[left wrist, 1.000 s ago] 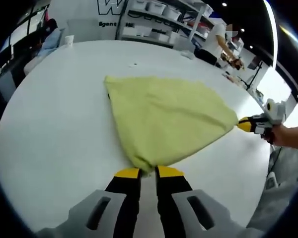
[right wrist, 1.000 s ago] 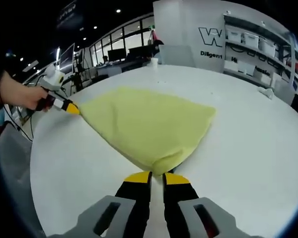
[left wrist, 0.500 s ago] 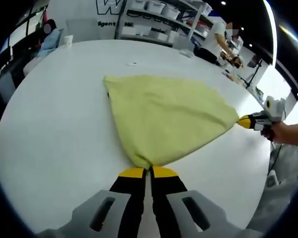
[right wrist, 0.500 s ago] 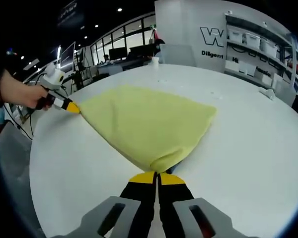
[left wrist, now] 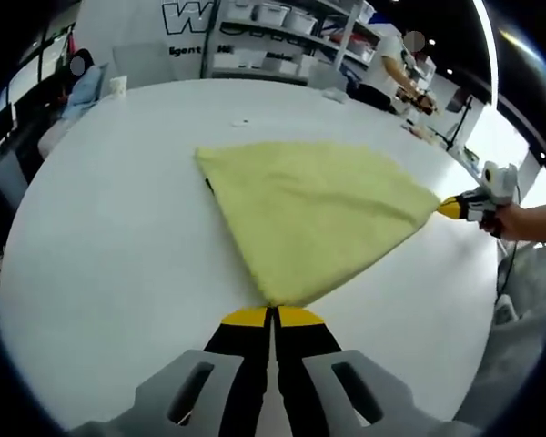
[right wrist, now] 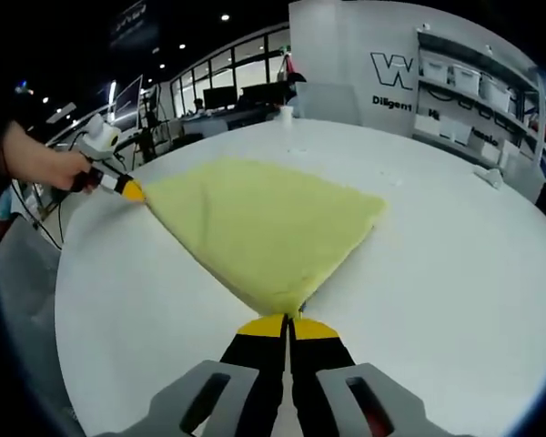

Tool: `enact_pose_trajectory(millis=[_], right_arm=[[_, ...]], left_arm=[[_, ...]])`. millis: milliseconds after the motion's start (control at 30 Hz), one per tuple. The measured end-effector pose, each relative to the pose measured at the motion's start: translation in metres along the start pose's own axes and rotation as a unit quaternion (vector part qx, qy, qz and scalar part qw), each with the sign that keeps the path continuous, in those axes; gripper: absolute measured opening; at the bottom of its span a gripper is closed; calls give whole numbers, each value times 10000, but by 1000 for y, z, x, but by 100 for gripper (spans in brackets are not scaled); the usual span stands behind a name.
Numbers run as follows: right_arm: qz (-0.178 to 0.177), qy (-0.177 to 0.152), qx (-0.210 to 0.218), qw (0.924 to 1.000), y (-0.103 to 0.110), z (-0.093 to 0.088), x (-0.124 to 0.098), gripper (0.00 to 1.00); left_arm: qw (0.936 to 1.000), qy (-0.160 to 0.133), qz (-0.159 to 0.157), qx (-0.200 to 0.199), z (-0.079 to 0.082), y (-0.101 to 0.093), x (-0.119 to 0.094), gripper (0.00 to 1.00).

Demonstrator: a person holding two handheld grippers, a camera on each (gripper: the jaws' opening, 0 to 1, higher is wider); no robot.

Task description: Fold the garment on the visible template until the final outline fits inside the template.

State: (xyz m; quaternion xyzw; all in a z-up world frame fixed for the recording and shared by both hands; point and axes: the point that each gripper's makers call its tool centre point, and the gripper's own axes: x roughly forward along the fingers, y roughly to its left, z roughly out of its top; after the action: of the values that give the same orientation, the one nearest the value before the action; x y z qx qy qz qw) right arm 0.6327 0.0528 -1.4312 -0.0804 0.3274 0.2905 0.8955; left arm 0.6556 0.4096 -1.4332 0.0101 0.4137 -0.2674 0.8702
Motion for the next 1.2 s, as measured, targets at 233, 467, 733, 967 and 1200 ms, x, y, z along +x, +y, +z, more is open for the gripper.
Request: enact_pose_trajectory(millis=[233,467,733,967,1200], right_arm=[[174,71,-62,9998,4,-5,-3,0],[353,145,16,9993,16,-12,-6,0],[471,194,-6,9987,25,-21,-12,0],[540,250,48,9982,36,-34,-23,0],[504,265,64,9984,43,-44,-32,0]], left_arm=[[9999,46,-59,107,-4,2,-2,0],[9998,120,-129,3,-11,-2,-5,0],[9996,219,-180,-45,-24,-3,-11,0],[9990,285,-293,-180,-38,-13,-19,0],[9987,308,-364,-182,-50,-24,-25,0]])
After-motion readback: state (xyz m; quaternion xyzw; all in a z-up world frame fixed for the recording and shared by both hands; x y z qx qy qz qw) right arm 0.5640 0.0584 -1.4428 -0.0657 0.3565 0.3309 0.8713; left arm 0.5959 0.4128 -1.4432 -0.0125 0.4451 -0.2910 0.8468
